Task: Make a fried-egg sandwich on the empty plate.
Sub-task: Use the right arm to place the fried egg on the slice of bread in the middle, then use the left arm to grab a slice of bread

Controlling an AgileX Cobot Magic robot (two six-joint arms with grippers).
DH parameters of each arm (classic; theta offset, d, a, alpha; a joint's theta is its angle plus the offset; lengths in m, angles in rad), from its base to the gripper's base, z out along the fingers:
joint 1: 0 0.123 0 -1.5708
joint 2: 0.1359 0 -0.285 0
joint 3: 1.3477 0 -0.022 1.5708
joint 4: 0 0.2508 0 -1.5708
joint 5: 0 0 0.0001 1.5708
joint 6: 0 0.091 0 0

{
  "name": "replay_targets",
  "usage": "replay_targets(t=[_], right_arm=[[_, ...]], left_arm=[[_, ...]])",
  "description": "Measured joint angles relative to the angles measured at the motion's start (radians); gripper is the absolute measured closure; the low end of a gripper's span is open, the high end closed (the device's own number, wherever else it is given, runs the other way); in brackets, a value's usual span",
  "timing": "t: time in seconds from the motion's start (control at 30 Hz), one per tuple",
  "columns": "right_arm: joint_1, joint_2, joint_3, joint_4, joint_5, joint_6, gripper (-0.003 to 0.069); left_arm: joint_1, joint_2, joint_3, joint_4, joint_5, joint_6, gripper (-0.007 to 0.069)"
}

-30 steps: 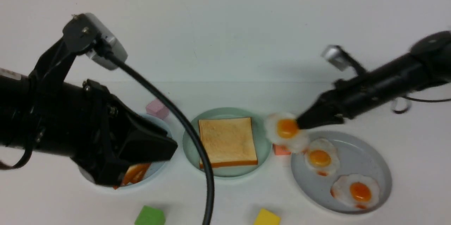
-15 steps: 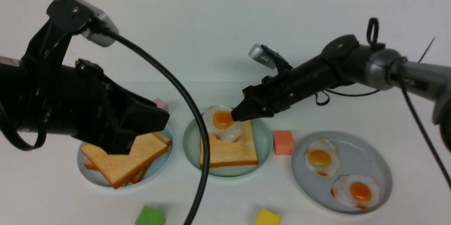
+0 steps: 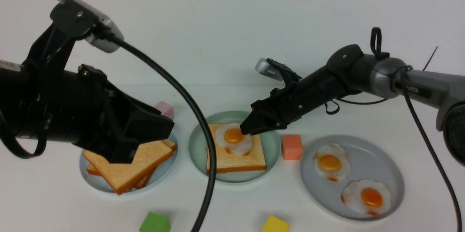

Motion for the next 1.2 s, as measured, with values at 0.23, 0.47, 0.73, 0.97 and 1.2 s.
replay_targets(t=[0.23,0.47,0.73,0.97,1.2], right_arm=[[-0.021,-0.165,-0.049,-0.197,0.081,0.067,0.0174],[-0.022,-0.355,-0.094,-0.368,0.251,0.192,0.0168],[0.122,-0.488,0.029,-0.386,0.268,0.210,0.0223],[0.258,-0.513,0.113,-0.571,0.231,0.274,0.0257],[0.224,-0.694,0.328,-0.603,0.091,0.359,0.0295]], left_arm=[[0.018,0.002,0.000,0.052,-0.096,-0.365,0.0386],[0.187,0.105,-0.022,0.135,-0.017,-0.628,0.0386],[0.428,0.304,-0.024,0.040,0.068,-0.716,0.0377],[0.452,0.430,-0.027,0.130,0.030,-0.884,0.0246],[0.452,0.469,0.055,0.120,-0.084,-0.907,0.0150]])
